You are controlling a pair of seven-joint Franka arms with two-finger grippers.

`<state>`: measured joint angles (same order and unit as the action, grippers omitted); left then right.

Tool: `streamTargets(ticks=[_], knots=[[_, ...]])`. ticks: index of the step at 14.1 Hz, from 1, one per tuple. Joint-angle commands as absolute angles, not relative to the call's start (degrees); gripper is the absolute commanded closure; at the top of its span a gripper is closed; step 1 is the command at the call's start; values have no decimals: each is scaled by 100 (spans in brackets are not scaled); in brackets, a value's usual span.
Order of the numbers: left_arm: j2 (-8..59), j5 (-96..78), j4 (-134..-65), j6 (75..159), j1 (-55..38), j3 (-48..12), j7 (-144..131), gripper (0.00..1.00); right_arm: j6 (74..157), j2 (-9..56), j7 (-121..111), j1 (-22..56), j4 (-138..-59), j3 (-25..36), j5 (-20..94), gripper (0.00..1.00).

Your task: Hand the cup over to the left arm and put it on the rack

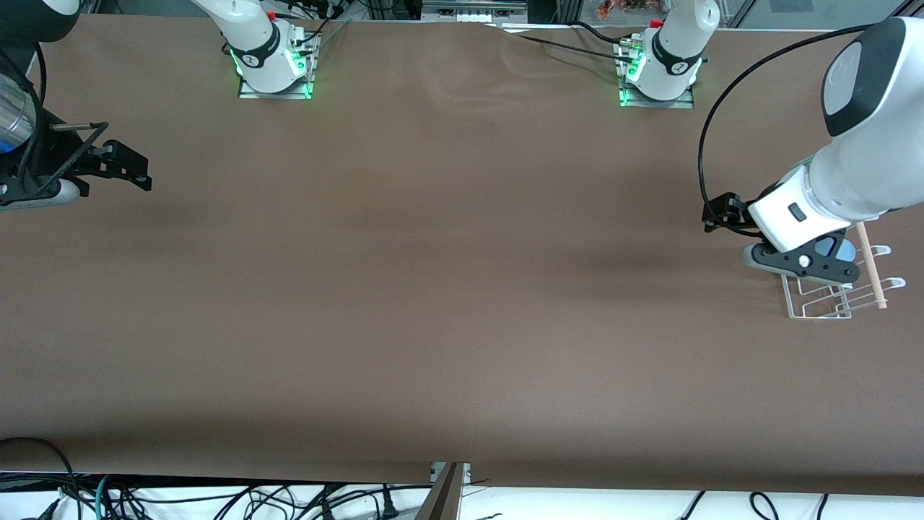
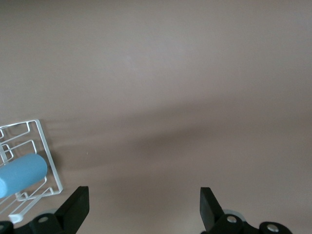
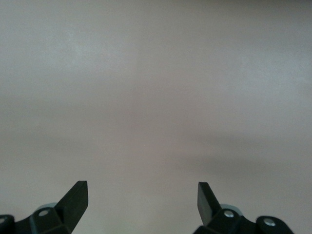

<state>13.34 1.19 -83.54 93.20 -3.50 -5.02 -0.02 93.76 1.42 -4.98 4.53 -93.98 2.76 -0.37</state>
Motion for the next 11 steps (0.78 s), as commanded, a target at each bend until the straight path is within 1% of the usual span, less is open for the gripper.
streamTargets(ticks=[1,2,4,8,9,10,11], knots=[[-84,-35,-10471,10675,-623,-44,-193,0,9343,193,-492,466,-9272,264,-105,1],[-253,-26,-10694,10800,-702,60,-185,0,9343,193,-492,466,-9272,264,-105,1],[-185,-96,-10679,10810,-660,219,-132,0,9343,193,-492,466,-9272,264,-105,1],[-53,-70,-10538,10802,-563,211,-123,0,9334,185,-501,466,-9272,264,-105,1],[-53,-62,-10503,10758,-275,20,-132,0,9334,193,-501,475,-9272,255,-105,1],[-44,-79,-10503,10749,171,-417,-123,0,9334,193,-501,483,-9272,255,-105,1],[-53,-88,-10512,10749,289,-552,-123,0,9325,202,-501,483,-9272,255,-105,1]])
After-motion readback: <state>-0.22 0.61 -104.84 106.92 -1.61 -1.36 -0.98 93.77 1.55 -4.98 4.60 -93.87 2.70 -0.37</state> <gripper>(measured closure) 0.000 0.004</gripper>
